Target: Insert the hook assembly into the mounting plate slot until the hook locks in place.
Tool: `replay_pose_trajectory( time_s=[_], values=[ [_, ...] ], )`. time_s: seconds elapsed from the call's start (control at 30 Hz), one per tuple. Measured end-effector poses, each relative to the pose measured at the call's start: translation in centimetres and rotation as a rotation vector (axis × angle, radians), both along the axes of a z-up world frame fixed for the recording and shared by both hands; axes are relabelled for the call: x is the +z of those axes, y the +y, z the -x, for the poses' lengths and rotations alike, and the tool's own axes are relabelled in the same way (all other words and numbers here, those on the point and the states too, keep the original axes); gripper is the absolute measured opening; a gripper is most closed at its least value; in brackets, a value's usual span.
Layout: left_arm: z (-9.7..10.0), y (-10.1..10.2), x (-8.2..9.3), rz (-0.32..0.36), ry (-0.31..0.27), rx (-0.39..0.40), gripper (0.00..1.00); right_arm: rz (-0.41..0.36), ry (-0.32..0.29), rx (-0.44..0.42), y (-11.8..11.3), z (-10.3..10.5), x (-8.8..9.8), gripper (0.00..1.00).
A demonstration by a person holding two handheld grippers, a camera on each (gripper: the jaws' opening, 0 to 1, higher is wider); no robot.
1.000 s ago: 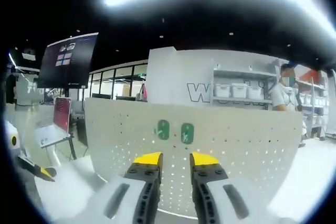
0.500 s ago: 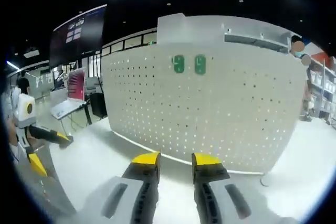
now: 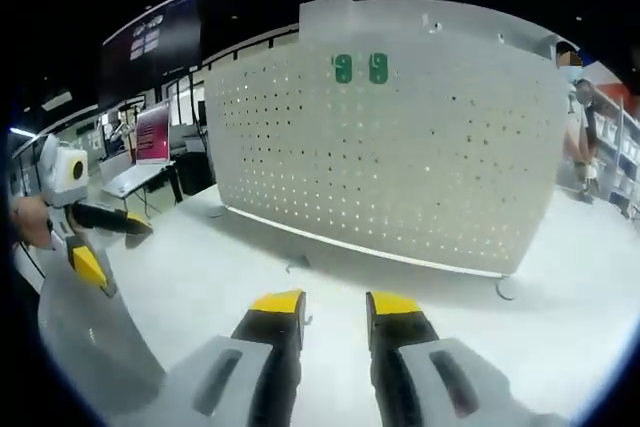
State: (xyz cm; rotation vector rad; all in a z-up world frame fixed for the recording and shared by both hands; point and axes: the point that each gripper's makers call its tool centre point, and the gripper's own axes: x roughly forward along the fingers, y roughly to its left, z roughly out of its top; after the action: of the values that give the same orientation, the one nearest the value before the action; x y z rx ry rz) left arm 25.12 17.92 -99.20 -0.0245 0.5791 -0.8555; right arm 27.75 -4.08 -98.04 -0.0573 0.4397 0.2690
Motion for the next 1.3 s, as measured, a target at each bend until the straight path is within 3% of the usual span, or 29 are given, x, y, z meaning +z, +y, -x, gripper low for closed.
replay_pose_trajectory(
  time_s=[0.27, 0.47, 0.57, 0.77, 0.87, 0.93, 1.1, 1.3],
  values=[
    [0.1, -1.0, -0.7, 0.005, 0.030, -0.034, 0.89, -0.016, 0.052, -0.014, -0.1, 2.2, -1.6, 0.22],
    [0.1, -3.9, -1.5, -0.014, 0.026, -0.128, 0.86, -0.029, 0.061, -0.031, -0.1, 2.4, -1.9, 0.22],
    [-0.8, -5.1, -1.4, 0.017, -0.018, -0.133, 0.81, -0.028, 0.054, -0.033, -0.2, 2.3, -1.7, 0.22],
    [-1.7, -7.2, -3.4, 0.021, 0.014, -0.153, 0.75, -0.042, 0.074, -0.048, -0.6, 2.6, -2.3, 0.21],
    [-2.4, -7.9, -3.9, 0.032, 0.034, -0.141, 0.73, -0.038, 0.076, -0.048, -0.7, 2.8, -2.4, 0.21],
    [-3.5, -7.9, -4.5, 0.030, 0.073, -0.090, 0.66, -0.037, 0.079, -0.048, -0.7, 2.8, -2.6, 0.21],
    [-4.2, -9.4, -5.7, 0.014, 0.088, -0.103, 0.64, -0.050, 0.091, -0.059, -0.8, 3.0, -3.1, 0.21],
    [-5.5, -10.3, -7.3, -0.016, 0.089, -0.049, 0.57, -0.046, 0.100, -0.079, -1.8, 3.3, -3.5, 0.21]
  ],
)
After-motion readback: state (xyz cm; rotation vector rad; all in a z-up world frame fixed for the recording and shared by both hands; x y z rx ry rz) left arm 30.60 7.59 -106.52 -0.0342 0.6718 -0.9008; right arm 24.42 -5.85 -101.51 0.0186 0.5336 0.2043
